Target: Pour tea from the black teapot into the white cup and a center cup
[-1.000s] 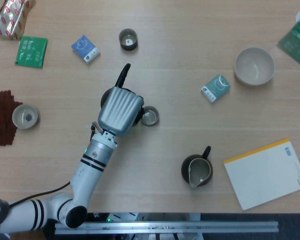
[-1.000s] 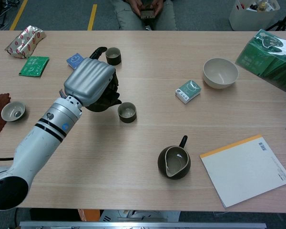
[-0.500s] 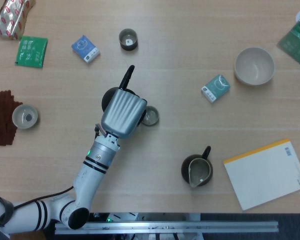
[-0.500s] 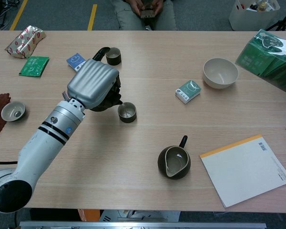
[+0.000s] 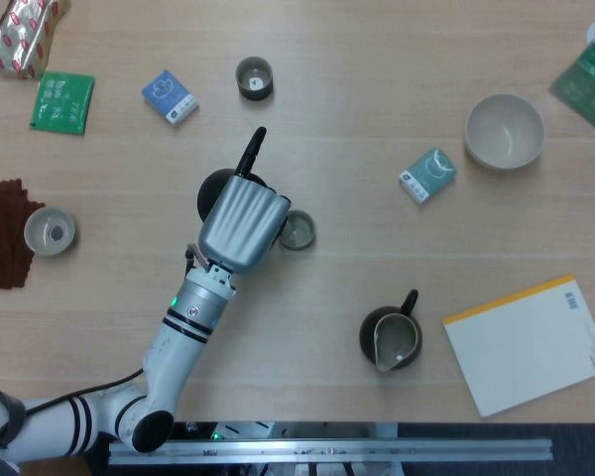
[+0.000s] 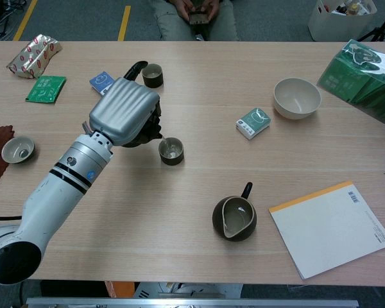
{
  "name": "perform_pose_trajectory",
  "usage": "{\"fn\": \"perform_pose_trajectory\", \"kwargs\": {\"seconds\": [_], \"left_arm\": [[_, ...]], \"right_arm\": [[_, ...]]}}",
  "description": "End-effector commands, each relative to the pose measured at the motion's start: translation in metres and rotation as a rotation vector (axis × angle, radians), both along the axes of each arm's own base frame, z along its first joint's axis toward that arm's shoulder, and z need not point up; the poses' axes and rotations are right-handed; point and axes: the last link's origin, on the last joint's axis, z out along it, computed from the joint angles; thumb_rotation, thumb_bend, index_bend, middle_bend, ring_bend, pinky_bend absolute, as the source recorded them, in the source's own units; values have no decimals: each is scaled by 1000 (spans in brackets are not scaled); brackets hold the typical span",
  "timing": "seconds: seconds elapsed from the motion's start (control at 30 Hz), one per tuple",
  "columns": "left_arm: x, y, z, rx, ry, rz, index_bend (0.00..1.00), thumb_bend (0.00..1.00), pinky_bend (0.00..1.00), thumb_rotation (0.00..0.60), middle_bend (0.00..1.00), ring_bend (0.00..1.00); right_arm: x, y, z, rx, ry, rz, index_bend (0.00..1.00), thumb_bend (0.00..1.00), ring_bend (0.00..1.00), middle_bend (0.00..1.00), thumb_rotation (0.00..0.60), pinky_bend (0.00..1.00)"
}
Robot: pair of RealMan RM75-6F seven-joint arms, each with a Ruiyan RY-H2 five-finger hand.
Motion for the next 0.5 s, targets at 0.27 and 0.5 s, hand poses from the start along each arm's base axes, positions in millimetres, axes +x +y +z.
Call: {"fn": "perform_pose_trajectory", "kwargs": {"seconds": [0.27, 0.5], "left_arm": [[-3, 0, 1, 12, 22, -9, 943, 329, 69, 600, 988, 833], [-2, 0, -1, 12, 24, -11, 943, 329, 69, 599, 988, 832]], "right_arm": [[0, -1, 0, -3, 3, 0, 178, 93, 15, 154, 600, 78], [0, -1, 0, -2, 5, -1, 178, 94, 15, 154, 600, 78]]}}
